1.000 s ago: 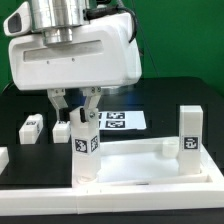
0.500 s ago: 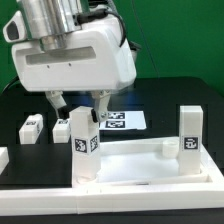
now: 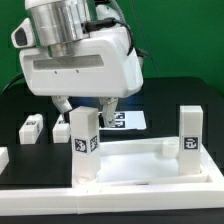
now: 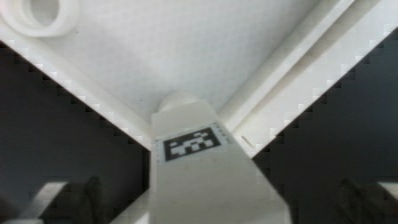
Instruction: Assemble desk
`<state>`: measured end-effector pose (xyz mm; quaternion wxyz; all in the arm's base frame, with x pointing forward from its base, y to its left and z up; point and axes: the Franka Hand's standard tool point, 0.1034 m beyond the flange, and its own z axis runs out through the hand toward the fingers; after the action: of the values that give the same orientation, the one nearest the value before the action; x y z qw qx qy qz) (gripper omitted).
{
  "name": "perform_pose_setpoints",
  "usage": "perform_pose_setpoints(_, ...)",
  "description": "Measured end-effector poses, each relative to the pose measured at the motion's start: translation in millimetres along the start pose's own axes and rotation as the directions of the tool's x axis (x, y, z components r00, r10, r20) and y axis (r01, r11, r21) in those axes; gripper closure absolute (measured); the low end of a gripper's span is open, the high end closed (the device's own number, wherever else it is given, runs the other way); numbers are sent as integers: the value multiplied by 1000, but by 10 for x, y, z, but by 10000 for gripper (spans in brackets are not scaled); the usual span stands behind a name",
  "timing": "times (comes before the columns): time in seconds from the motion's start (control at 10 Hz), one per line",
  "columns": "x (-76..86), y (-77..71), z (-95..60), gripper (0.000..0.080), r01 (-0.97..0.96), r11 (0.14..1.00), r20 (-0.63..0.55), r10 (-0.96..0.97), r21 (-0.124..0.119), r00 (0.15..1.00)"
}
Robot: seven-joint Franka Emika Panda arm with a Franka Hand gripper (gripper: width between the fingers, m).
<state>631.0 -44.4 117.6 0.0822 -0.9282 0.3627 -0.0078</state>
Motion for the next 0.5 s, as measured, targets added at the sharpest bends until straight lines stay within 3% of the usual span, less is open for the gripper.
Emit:
perform_pose_setpoints(0.1,-5,-7,1,150,-43,999,1,43,3,999)
perform_pose_setpoints(0.2,-9,-13,2,230,-129,992,2,129,4,992)
perform_pose_setpoints(0.3,-10,-15,2,431,-181,983,3,181,4,983)
perform_pose_setpoints(0.4,-15,-8,5,431,-250,968,5,250,2,968)
perform_pose_setpoints(0.5,-18,21,9,502,-313,950,9,313,-4,950)
